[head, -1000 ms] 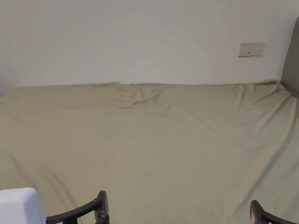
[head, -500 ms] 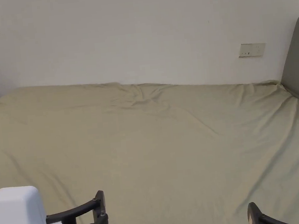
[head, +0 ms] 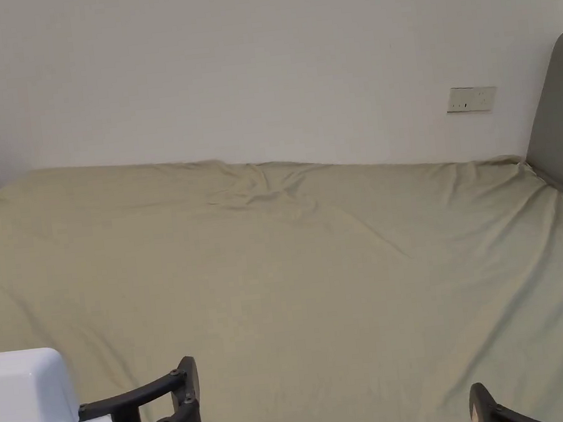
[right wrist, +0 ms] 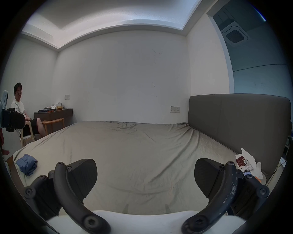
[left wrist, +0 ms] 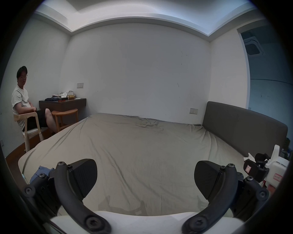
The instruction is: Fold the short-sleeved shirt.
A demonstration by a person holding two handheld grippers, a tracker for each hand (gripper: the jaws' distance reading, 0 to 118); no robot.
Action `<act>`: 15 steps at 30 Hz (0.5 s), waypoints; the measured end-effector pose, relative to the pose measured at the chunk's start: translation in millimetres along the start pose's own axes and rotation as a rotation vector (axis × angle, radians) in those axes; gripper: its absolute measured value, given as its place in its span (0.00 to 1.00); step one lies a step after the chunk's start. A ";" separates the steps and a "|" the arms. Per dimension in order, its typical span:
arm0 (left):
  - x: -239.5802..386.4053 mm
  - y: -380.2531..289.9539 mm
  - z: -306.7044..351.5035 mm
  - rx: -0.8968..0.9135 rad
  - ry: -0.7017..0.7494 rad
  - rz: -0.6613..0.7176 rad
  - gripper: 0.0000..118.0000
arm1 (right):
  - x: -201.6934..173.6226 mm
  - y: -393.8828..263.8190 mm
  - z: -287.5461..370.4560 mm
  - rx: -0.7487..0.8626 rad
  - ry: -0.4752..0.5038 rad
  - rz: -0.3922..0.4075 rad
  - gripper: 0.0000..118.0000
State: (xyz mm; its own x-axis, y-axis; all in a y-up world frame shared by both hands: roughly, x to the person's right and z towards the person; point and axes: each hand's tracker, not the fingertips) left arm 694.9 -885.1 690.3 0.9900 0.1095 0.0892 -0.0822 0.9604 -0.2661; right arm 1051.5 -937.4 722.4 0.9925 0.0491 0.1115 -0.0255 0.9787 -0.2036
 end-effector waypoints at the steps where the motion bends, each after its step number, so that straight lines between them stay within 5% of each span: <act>1: 0.5 -0.1 0.4 0.003 0.006 -0.005 1.00 | -0.1 -0.1 0.0 0.000 -0.002 0.004 1.00; 15: 3.7 -1.1 -3.7 -0.017 0.040 -0.035 1.00 | 0.0 1.1 0.8 0.001 -0.014 0.003 1.00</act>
State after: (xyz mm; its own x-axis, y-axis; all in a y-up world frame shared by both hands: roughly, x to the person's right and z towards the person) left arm 699.1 -886.7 687.4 0.9960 0.0652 0.0608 -0.0457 0.9591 -0.2794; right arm 1051.4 -936.2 722.9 0.9907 0.0548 0.1249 -0.0285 0.9787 -0.2033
